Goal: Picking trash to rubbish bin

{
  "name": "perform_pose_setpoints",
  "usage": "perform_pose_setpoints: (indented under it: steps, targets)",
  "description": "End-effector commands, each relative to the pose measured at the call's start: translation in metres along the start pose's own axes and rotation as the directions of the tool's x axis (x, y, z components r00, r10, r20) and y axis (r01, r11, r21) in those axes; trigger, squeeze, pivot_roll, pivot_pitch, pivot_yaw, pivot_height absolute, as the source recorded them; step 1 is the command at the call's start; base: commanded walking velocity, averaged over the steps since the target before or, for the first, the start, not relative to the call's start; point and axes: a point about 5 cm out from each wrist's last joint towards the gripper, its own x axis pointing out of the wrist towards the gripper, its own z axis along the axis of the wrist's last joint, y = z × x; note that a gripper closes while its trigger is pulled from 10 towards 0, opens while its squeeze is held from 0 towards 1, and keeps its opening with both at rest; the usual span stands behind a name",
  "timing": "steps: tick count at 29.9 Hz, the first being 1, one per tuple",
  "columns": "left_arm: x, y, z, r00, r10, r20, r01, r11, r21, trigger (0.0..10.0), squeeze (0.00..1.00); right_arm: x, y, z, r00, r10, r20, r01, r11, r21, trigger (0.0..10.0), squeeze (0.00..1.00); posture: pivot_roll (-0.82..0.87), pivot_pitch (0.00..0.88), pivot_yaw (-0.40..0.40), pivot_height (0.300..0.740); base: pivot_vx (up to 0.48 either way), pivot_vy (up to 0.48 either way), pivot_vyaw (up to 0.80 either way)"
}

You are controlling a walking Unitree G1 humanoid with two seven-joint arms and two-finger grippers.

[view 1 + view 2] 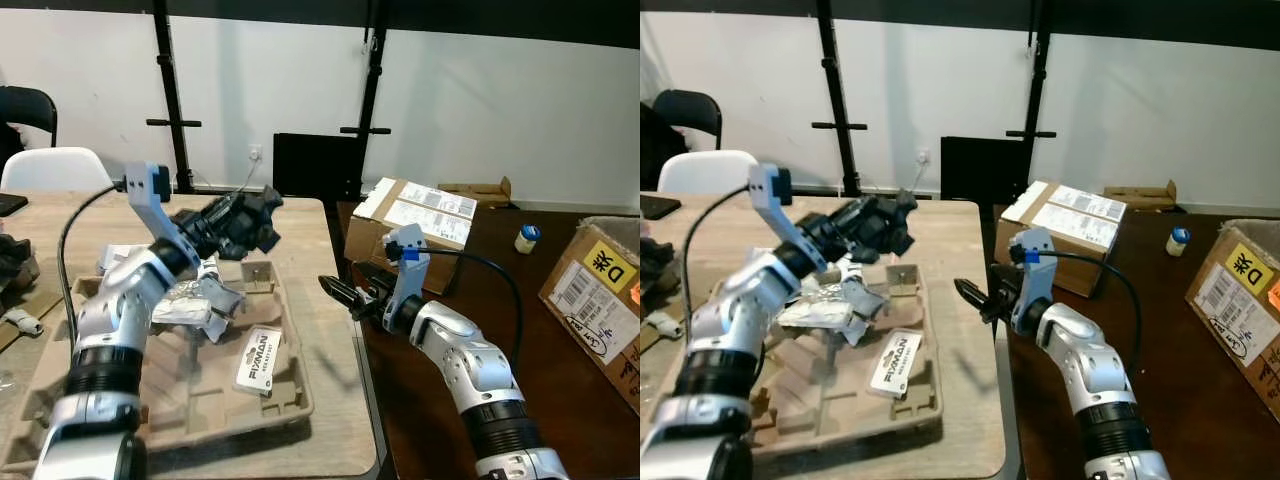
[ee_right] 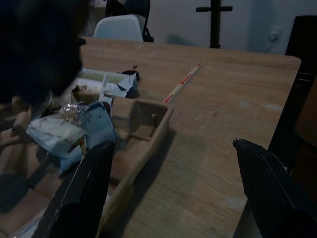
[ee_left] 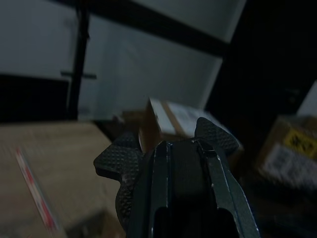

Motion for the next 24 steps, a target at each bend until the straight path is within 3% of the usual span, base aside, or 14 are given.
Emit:
perform_pose_setpoints:
  steps: [1,7,18,24]
  targets:
    - [0.0,-0.012,0.0,0.998,-0.061,-0.007,0.062,0.996,0.061,10.0,0.0,0.0,-0.001,0.004,0.999,-0.013,0.031,0.013,1.0,0.01,10.0,0.0,0.05,0.025,-0.034,0.74,0.0,0.0,0.0]
    - [-0.005,-0.026,0.0,0.997,-0.072,-0.002,0.072,0.996,0.06,10.0,0.0,-0.002,0.003,0.006,0.998,0.007,0.064,-0.008,1.0,0.03,10.0,0.0,0.05,0.018,-0.035,0.74,0.0,0.0,0.0]
    - [-0.006,-0.036,0.0,0.998,-0.063,-0.007,0.063,0.997,0.043,10.0,0.0,-0.003,0.01,0.002,0.998,0.023,0.065,-0.026,0.999,0.045,10.0,0.0,0.05,0.014,-0.041,0.74,0.0,0.0,0.0]
    - [-0.007,-0.04,-0.004,0.998,-0.064,-0.027,0.065,0.997,0.04,10.0,0.0,-0.002,0.012,0.001,0.998,0.027,0.059,-0.03,0.998,0.046,10.0,0.0,0.05,0.016,-0.041,0.74,-0.295,0.0,0.0]
